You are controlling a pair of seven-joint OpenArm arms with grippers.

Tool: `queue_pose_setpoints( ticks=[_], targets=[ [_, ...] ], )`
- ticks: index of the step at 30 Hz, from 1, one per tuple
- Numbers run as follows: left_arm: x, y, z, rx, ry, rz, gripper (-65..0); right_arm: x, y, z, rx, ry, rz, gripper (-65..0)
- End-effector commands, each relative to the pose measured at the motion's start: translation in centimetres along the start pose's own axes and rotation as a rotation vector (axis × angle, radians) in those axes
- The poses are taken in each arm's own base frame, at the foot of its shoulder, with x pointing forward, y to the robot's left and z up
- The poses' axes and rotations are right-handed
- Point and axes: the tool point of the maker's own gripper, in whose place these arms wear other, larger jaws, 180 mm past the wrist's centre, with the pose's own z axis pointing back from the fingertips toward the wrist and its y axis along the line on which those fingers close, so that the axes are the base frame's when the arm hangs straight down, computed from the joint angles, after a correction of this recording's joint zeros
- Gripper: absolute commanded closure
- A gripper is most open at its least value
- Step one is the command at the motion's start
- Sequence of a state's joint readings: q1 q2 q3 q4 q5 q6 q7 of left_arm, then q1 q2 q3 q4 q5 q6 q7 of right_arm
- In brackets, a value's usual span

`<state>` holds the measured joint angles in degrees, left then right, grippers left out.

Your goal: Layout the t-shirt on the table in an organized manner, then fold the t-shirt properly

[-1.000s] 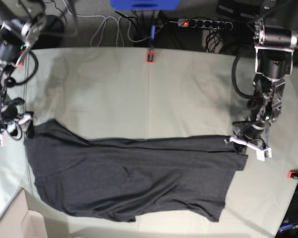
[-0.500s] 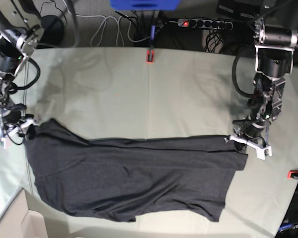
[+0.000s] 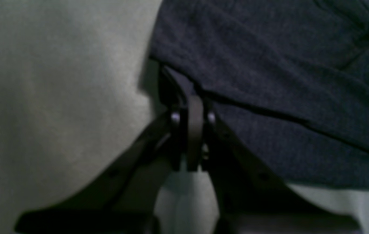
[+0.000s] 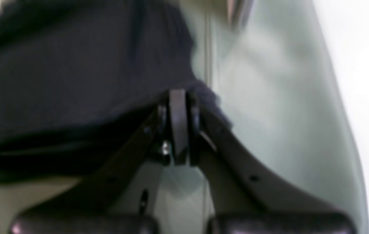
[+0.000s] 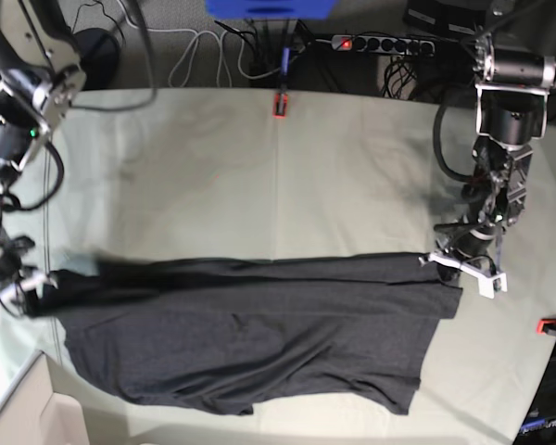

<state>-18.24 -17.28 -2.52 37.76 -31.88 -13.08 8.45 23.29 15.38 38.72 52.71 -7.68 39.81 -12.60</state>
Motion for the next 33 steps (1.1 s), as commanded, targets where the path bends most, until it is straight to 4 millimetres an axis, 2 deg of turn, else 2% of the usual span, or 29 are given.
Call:
queue_pose_setpoints(
  ticks=[1, 3, 5, 10, 15, 17, 21, 24, 28, 33],
  targets=[
    [2.6, 0.0, -0.1, -0.006, -0.062, -0.008, -0.1, 3.9, -0.4, -0.3, -0.002, -0.096, 0.005, 0.0],
    [2.6, 0.0, -0.1, -0.006, -0.062, -0.008, -0.1, 5.2, 0.0, -0.8, 0.007, -0.117, -0.004, 0.0],
    [2.6, 0.0, -0.1, -0.006, -0.062, -0.008, -0.1, 6.6, 1.2, -1.9, 0.040, -0.128, 0.005, 0.0],
    [2.6, 0.0, -0.1, -0.006, -0.061, -0.008, -0.1, 7.7, 4.7, -4.0, 0.131, -0.100, 0.050, 0.0],
    [2.6, 0.0, -0.1, -0.006, -0.059, -0.008, -0.1, 6.0, 8.0, -5.9, 0.218, -0.012, 0.084, -0.6],
    [2.6, 0.0, -0.1, -0.006, -0.059, -0.008, -0.1, 5.5, 8.5, -6.2, 0.235, 0.018, 0.099, -7.9],
    [2.6, 0.0, -0.1, -0.006, -0.059, -0.008, -0.1, 5.4, 7.8, -6.0, 0.226, 0.022, 0.107, -27.7],
    [2.6, 0.0, -0.1, -0.006, -0.059, -0.008, -0.1, 5.6, 5.4, -5.4, 0.187, 0.026, 0.127, -38.0],
    [2.6, 0.0, -0.1, -0.006, -0.061, -0.008, -0.1, 3.4, 2.8, -4.3, 0.148, 0.073, 0.145, -39.9],
    [2.5, 0.1, -0.1, -0.005, -0.059, -0.008, -0.1, -0.9, 0.7, -2.7, 0.113, 0.144, 0.121, -39.9]
  ],
)
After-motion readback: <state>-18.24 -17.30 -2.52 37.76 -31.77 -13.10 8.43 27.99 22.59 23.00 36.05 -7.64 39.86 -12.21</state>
